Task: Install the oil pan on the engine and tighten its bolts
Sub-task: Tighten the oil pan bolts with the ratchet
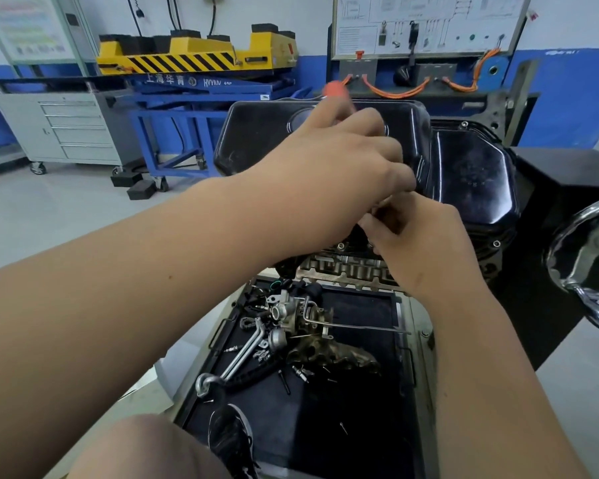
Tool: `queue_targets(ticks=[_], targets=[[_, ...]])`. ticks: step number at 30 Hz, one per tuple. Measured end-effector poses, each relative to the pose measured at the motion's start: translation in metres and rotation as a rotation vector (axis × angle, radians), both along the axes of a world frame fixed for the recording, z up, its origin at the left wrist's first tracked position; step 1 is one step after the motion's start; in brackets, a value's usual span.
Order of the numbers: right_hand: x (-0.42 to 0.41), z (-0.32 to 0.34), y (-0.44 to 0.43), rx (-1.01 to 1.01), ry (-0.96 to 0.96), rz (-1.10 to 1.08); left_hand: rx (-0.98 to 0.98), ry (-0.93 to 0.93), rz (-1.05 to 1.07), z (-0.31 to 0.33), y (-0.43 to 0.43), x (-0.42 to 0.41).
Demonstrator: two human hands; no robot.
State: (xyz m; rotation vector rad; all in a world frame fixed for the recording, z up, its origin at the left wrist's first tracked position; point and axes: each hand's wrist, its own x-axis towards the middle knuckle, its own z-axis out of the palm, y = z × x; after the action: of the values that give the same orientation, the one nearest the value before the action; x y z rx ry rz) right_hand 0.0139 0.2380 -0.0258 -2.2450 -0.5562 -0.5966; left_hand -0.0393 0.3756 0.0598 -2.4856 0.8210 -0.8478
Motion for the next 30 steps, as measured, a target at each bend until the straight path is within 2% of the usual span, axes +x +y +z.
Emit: queue_targets(ticks=[5,8,11,15,18,21,26,30], targets=[[0.000,-0.001,-0.004,0.027,0.006,0.006,-0.003,-0.023,0.019,0.003,0.003,-0.002],[0.000,-0.001,-0.003,0.088,0.015,0.017,-0.029,0.031,0.162,0.006,-0.001,-0.003],[0.000,-0.003,0.001,0.038,-0.005,-0.014,-0.088,0.089,0.263,0.002,-0.006,-0.003],[0.001,-0.003,0.004,0.089,-0.028,-0.049,-0.132,0.069,0.178,-0.003,-0.004,-0.005],[0.003,-0.004,0.003,0.106,0.037,0.022,-0.060,-0.007,0.080,-0.001,0.004,-0.003],[0.001,-0.004,0.001,0.063,0.017,0.038,-0.007,-0.012,0.003,0.001,0.002,-0.006],[0.002,-0.002,-0.010,0.140,0.091,0.141,-0.031,0.031,0.095,-0.001,-0.002,-0.004],[0.001,-0.003,-0.004,0.083,0.024,0.120,-0.101,0.142,0.203,-0.005,-0.007,-0.005]])
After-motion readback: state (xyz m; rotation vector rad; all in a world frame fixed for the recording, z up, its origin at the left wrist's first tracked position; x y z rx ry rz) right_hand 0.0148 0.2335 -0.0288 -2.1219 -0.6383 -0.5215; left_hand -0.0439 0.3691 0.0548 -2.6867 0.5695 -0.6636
